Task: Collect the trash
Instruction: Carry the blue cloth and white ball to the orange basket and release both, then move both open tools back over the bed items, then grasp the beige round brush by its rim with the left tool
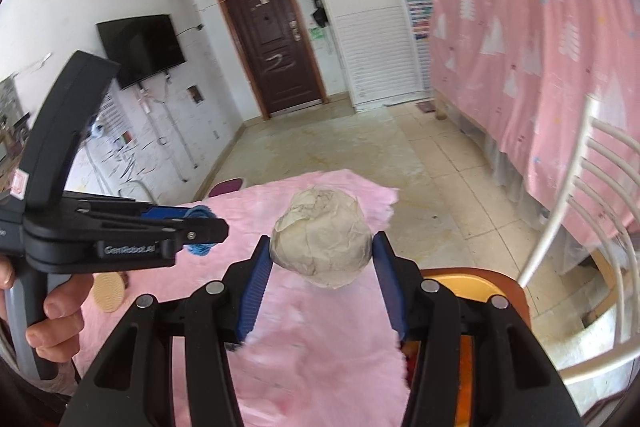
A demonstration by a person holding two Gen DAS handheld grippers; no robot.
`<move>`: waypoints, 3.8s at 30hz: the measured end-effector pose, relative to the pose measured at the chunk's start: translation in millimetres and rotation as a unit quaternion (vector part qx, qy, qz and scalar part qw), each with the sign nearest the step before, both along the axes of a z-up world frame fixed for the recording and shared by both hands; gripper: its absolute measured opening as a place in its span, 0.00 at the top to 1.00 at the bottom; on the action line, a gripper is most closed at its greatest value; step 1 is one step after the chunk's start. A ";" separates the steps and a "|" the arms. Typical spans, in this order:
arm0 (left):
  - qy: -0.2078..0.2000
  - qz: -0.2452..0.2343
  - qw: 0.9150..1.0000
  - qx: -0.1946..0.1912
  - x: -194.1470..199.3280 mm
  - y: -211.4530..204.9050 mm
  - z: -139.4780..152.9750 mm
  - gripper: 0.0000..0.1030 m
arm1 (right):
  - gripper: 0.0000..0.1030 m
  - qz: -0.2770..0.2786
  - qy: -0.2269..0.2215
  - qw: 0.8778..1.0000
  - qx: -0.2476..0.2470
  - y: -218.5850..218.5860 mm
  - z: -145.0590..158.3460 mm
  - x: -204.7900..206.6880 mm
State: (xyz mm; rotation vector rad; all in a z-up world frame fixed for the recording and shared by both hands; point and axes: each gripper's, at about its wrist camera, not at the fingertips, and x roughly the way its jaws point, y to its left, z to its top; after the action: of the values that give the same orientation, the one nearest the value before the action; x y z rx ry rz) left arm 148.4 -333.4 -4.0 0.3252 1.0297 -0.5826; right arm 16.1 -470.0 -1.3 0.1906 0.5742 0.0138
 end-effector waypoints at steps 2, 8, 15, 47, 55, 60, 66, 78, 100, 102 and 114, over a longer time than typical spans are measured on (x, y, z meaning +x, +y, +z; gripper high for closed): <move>0.001 -0.014 1.000 0.000 -5.4 -12.1 -2.0 0.73 | 0.60 -0.011 0.002 1.000 0.002 -9.3 -4.0 -3.1; 0.009 -0.054 0.998 -0.012 -20.0 -44.7 -4.1 0.73 | 0.60 -0.047 0.006 0.999 0.018 -50.6 -15.4 -15.5; 0.025 -0.092 0.995 -0.041 -34.4 -71.6 -4.3 0.73 | 0.60 -0.078 0.012 0.996 0.033 -79.3 -30.4 -27.0; 0.047 -0.059 0.991 -0.113 -27.4 -8.3 13.1 0.53 | 0.57 -0.061 0.040 0.997 0.009 -43.9 -32.2 4.5; 0.035 -0.016 0.991 -0.131 -12.4 48.7 20.9 0.48 | 0.57 -0.018 0.045 0.999 -0.014 6.9 -24.3 31.8; 0.029 0.008 0.990 -0.138 -3.8 82.4 24.0 0.48 | 0.57 0.009 0.048 0.998 -0.026 39.8 -21.6 47.4; 0.020 0.041 0.989 -0.143 4.9 128.0 25.0 0.48 | 0.57 0.036 0.054 0.997 -0.038 76.6 -21.9 67.2; -0.001 0.111 0.985 -0.135 12.0 214.9 21.7 0.43 | 0.57 0.102 0.070 0.990 -0.063 154.1 -31.6 98.9; 0.032 0.180 0.976 -0.119 2.3 306.0 -23.9 0.43 | 0.57 0.185 0.103 0.973 -0.089 265.9 -53.6 136.7; 0.040 0.172 0.977 -0.120 2.4 307.6 -30.6 0.43 | 0.57 0.187 0.106 0.972 -0.089 271.5 -55.9 139.5; 0.060 0.133 0.984 -0.099 2.9 296.8 -66.6 0.72 | 0.57 0.189 0.125 0.970 -0.091 289.1 -66.5 151.7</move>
State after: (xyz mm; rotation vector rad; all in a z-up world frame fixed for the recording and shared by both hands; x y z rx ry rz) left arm 151.3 -36.6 -70.6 -0.0243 1.0998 -0.4622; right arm 167.8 -180.9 -67.9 -0.1007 0.8538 0.3106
